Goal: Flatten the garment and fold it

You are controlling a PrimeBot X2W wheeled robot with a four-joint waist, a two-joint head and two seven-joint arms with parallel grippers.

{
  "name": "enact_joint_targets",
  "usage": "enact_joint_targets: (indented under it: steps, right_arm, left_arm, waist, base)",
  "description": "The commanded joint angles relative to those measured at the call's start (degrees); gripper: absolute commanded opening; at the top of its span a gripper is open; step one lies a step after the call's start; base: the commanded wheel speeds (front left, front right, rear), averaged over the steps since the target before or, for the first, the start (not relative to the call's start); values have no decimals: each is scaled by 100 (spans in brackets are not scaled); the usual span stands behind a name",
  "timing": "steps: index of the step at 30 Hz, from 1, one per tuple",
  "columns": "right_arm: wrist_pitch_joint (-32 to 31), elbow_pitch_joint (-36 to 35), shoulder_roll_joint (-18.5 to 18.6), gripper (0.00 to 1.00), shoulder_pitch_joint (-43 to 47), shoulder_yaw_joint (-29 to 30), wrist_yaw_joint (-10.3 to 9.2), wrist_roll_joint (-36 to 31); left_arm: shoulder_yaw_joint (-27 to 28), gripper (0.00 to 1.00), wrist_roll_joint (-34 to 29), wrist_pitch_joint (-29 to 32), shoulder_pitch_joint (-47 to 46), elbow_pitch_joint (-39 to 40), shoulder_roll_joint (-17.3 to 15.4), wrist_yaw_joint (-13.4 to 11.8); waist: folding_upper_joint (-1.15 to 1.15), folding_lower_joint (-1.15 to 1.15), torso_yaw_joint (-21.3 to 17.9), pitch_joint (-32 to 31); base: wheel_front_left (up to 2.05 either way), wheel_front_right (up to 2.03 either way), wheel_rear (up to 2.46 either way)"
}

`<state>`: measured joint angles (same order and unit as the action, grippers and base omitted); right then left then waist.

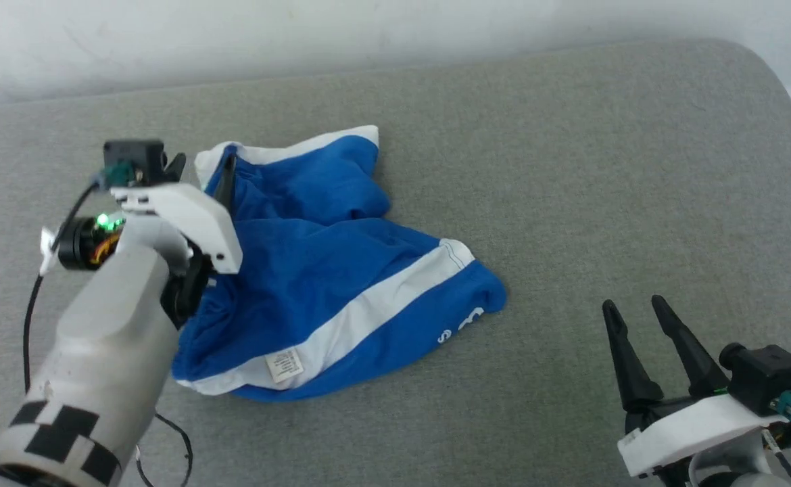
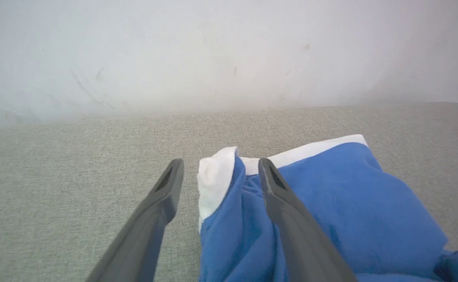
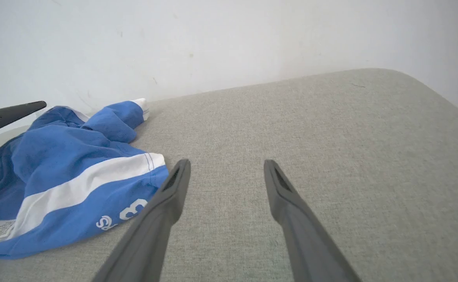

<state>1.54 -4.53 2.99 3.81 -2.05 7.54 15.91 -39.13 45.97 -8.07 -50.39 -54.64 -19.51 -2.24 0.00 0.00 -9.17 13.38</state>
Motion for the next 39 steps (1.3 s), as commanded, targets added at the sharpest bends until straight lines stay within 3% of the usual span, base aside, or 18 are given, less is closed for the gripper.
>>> enact_joint_targets:
  steps: [1, 6, 10, 15, 20, 25, 31, 39]
  right_arm:
    - [-36, -66, -12, 100, 44, 33, -5, -70]
    - [-196, -249, -12, 100, 240, 163, -5, -159]
    - [-296, -347, -12, 100, 363, 204, -5, -196]
    - [-403, -468, -12, 100, 520, 237, -5, -218]
    - [-469, -553, -12, 100, 594, 194, -5, -217]
    - [-503, -597, -12, 100, 594, 159, -5, -211]
    - [-523, -611, -12, 100, 449, 113, -5, -210]
    - [-508, -500, -12, 100, 280, 105, -5, -211]
  left_arm:
    - [101, 100, 72, -265, 244, 99, 12, -65]
    - [320, 100, 175, -575, 871, 764, -115, -290]
    - [344, 100, 248, -449, 1336, 1405, -316, -468]
    - [253, 100, 440, 396, 2181, 2988, -899, -793]
    - [125, 100, 684, 1396, 3047, 4756, -1587, -1295]
    - [-79, 100, 861, 2138, 3549, 5780, -1990, -1621]
    - [-317, 100, 834, 2543, 3325, 5493, -1852, -1628]
    - [-678, 100, 863, 3063, 2857, 4314, -1451, -1317]
  waist:
    - [0, 0, 307, -299]
    - [0, 0, 661, -573]
    - [0, 0, 832, -715]
    - [0, 0, 1028, -884]
    - [0, 0, 1052, -938]
    - [0, 0, 999, -854]
    - [0, 0, 907, -587]
    - [0, 0, 711, -318]
  base:
    - [0, 0, 0]
    - [0, 0, 0]
    - [0, 0, 0]
    - [0, 0, 0]
    - [0, 0, 0]
    - [0, 0, 0]
    - [0, 0, 0]
    - [0, 0, 0]
